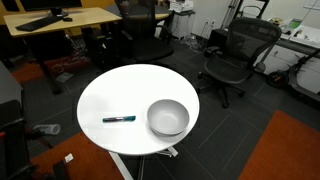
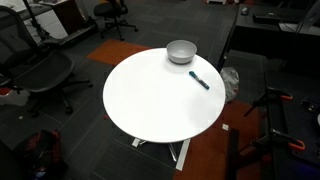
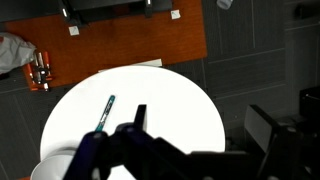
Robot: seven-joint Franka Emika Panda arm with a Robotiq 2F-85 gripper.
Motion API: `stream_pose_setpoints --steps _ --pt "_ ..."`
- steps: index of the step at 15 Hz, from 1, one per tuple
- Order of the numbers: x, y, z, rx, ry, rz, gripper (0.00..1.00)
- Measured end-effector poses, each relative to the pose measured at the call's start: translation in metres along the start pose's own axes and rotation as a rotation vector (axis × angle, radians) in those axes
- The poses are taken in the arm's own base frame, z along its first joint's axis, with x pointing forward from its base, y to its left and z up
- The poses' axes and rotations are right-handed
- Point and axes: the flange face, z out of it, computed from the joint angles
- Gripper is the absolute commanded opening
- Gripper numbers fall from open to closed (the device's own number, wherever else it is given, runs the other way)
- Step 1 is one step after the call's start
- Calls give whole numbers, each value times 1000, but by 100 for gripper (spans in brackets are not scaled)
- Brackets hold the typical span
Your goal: Pick up the marker and place it in the bowl
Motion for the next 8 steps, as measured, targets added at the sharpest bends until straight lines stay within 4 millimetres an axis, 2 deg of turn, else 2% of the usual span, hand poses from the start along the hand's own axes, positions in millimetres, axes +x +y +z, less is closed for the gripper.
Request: stream_pose_setpoints --steps 4,8 --pt "16 17 30 15 74 103 100" --pt "24 35 54 23 119 214 100"
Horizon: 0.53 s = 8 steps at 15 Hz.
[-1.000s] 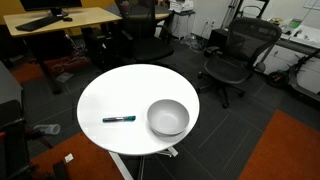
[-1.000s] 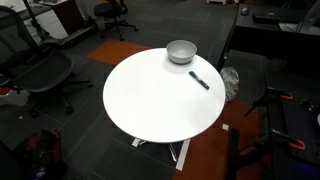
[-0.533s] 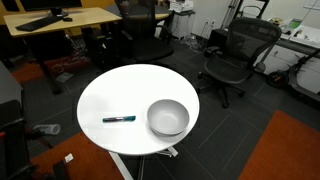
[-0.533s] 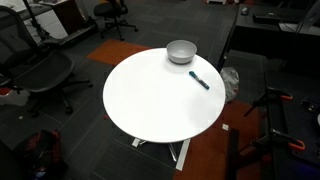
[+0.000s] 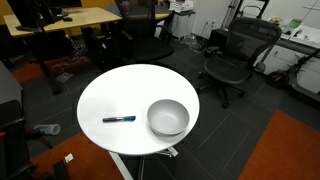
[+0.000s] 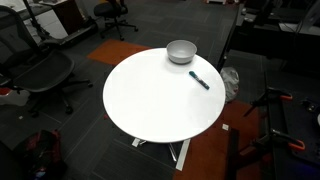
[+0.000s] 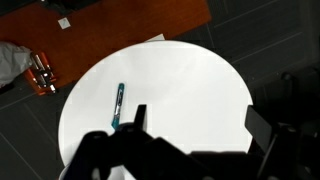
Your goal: Pick up the marker and place it in the bowl
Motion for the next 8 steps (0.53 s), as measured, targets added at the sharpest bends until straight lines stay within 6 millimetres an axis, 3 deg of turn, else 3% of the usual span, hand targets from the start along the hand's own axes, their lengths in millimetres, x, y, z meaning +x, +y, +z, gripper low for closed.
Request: stream_pose_setpoints --steps 8 --pt "30 33 52 4 70 156 100"
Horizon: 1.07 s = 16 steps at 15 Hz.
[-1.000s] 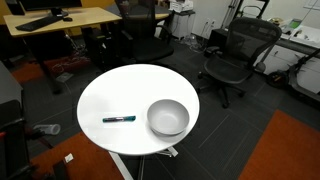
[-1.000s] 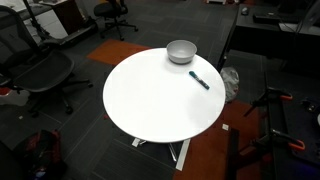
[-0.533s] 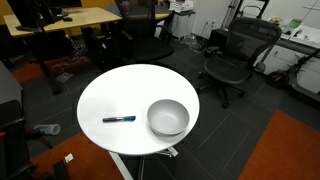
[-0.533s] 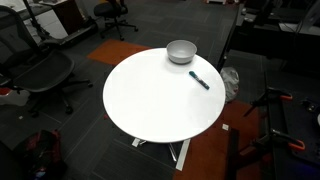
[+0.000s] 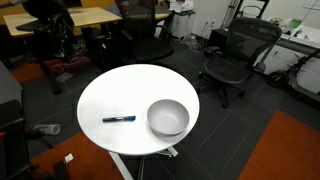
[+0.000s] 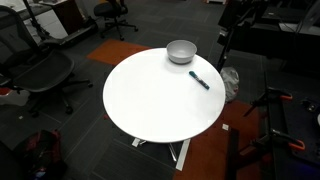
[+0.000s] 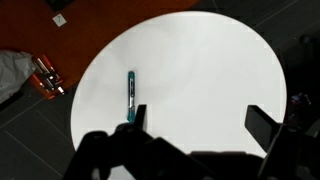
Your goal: Pick up the marker and place it in the bowl
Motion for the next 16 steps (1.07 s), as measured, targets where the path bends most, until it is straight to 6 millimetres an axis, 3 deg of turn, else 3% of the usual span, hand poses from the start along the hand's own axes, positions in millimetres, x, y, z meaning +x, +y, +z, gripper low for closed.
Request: stream_pose_setpoints --steps 10,16 --pt "40 35 87 -121 -5 75 100" --pt "65 45 132 -164 -50 119 100"
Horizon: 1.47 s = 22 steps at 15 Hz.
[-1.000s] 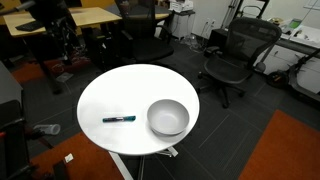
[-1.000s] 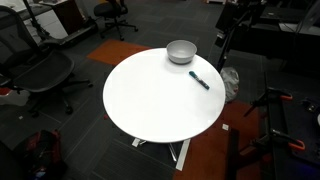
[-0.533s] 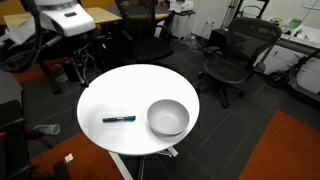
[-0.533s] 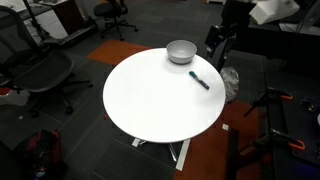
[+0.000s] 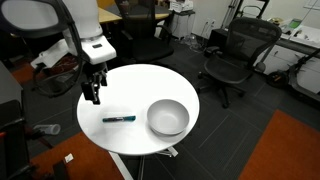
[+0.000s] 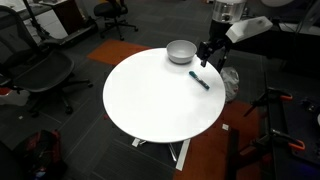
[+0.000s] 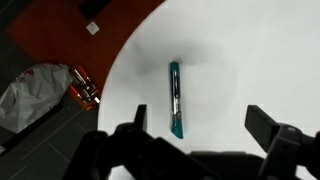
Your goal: Pick up the marker and place it in the bowl
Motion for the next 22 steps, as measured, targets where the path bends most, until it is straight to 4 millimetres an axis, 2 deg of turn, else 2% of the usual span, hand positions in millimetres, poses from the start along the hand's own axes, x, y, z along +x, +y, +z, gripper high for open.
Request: stream_pose_setpoints --steps 9,22 --pt "44 -9 49 2 48 24 100" --pt "64 -7 106 -20 -20 79 100"
